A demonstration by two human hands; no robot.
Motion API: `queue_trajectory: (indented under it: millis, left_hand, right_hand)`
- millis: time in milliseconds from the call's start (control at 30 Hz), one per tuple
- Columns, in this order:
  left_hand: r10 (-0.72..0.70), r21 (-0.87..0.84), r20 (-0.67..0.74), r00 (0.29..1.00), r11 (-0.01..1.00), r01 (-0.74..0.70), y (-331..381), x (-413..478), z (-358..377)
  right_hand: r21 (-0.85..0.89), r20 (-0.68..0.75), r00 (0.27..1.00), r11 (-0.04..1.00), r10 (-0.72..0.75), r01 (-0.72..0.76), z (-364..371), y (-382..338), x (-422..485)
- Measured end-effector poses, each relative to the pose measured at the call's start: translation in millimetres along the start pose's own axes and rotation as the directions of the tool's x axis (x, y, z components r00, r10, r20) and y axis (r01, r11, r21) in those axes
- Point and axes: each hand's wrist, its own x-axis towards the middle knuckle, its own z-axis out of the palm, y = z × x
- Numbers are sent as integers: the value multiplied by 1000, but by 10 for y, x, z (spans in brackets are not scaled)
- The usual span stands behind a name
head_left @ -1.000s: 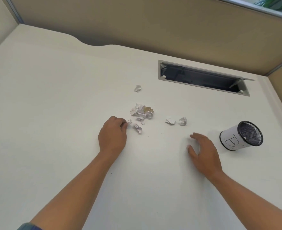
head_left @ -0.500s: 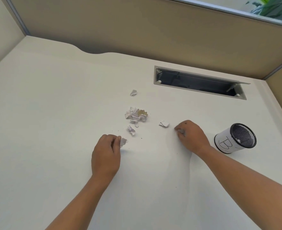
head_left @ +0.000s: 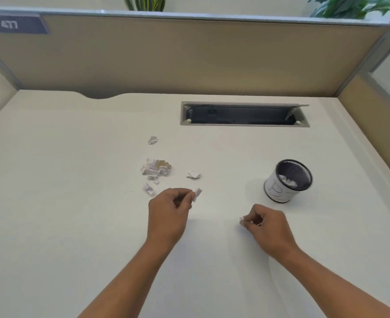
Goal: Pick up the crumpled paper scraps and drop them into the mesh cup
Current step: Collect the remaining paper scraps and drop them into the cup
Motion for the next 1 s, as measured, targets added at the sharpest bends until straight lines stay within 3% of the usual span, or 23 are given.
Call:
queue_trajectory:
  millis: [200, 467, 667, 833, 1000]
  left_hand:
    - [137, 94, 158, 978, 984, -153, 497, -49, 834]
    - [197, 207, 244, 950, 946, -249, 953, -25, 1686]
    - [144, 279, 215, 966, 939, -202, 1012, 58, 1988]
    - [89, 230, 122, 989, 966, -116, 951, 86, 2027]
    - [33, 251, 65, 997, 967, -48, 782, 64, 1862]
  right_hand:
    - [154, 17, 995, 983, 95, -96, -307, 414, -397]
    - [322, -55, 995, 945, 84, -62, -759, 657, -468]
    - [400, -167, 985, 916, 32, 38, -1056, 645, -343]
    - [338, -319, 943, 919, -93, 205, -1267, 587, -108]
    - [284, -375, 922, 935, -97, 214, -1369, 517, 224]
